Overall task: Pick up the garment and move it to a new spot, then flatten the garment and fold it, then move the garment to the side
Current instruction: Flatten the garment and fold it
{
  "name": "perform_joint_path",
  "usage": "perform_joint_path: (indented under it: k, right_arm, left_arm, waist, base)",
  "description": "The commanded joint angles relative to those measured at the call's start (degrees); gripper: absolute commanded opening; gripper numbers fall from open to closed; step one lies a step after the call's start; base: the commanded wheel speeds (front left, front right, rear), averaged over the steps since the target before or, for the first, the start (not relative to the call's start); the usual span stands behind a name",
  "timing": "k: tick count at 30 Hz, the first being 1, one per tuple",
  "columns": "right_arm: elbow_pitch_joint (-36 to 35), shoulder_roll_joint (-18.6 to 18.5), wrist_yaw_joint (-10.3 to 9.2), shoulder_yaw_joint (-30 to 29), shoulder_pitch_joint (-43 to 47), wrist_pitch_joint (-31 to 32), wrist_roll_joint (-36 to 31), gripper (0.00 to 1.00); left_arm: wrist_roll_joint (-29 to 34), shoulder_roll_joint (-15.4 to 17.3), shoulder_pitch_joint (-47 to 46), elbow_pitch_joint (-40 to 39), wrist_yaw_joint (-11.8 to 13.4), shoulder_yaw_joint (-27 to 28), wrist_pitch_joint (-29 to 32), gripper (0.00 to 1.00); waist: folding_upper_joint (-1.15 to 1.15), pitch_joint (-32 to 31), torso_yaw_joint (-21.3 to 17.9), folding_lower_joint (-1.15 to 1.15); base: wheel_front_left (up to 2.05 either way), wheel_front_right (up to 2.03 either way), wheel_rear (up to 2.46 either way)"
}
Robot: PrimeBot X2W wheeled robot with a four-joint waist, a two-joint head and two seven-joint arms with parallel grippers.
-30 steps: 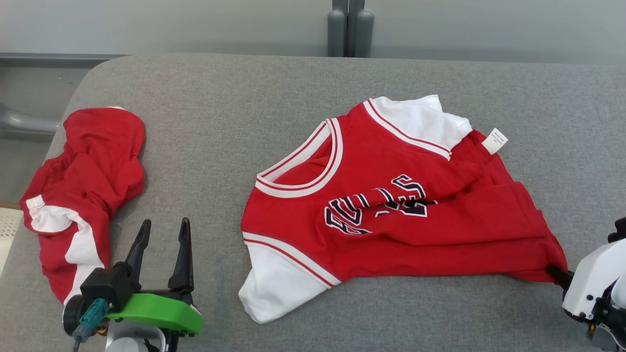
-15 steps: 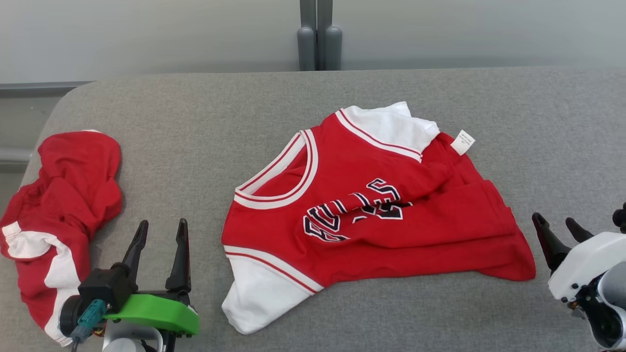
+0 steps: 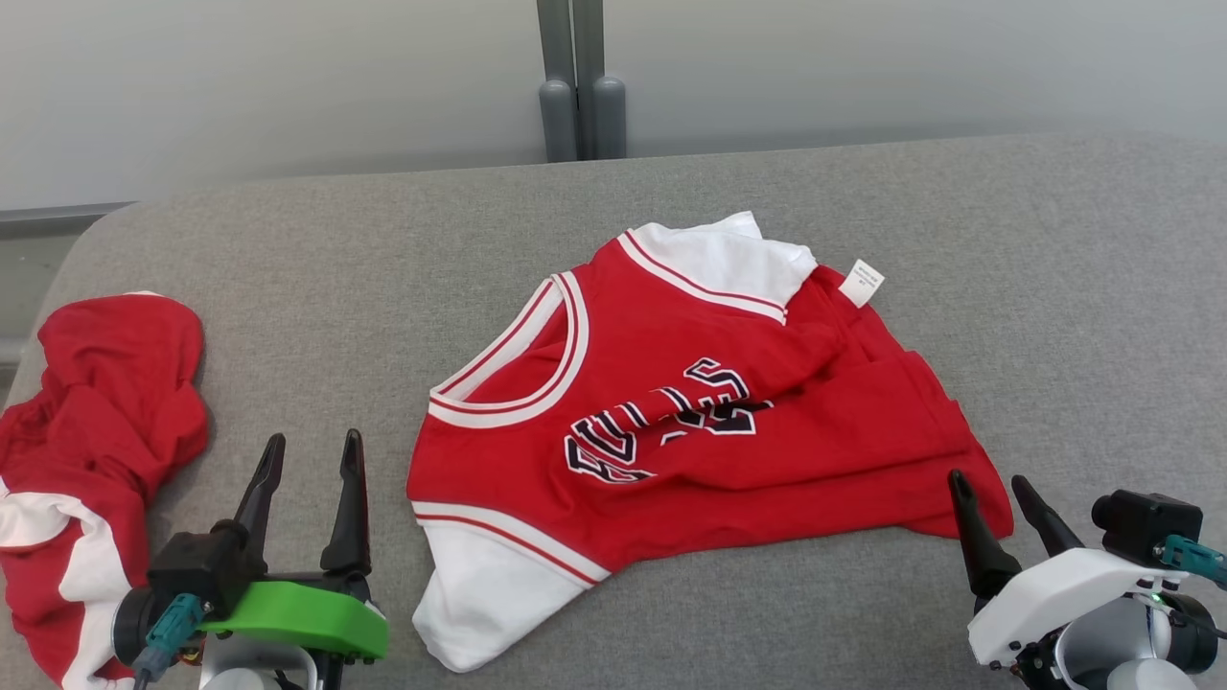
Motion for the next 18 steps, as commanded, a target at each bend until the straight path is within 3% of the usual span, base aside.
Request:
perform_joint_path:
  k: [1,6,18]
  right_arm:
    - [0.67,-0.21,0.04,-0.06,-0.50,-1.04,-0.13,1.00]
    - [3.97,-0.89,0.03,0.47,-3.39,-0.91,0.73,1.00]
    - [16.85,-2.81,0.03,-0.04,-13.43,10.08,5.92,1.00]
  left_arm:
    - [0.22,0.28,0.58,-0.10,-0.06,0.22,-0.02,1.00]
    - [0.40,0.38,0.19,-0.04,-0.21,-0.12,-0.02,1.00]
    - [0.03,0.16,-1.47,0.64,-0.53,-0.97,-0.02,1.00]
  waist:
    - [0.00,-0.09,-0.08,0.00]
    - [0.00,0.16,0.11,0.00]
    - [0.00,2.87,3.46,0.00]
  base:
    - [0.00,0.00,0.00]
    - [0.00,0.00,0.00]
    - [0.00,0.00,0.00]
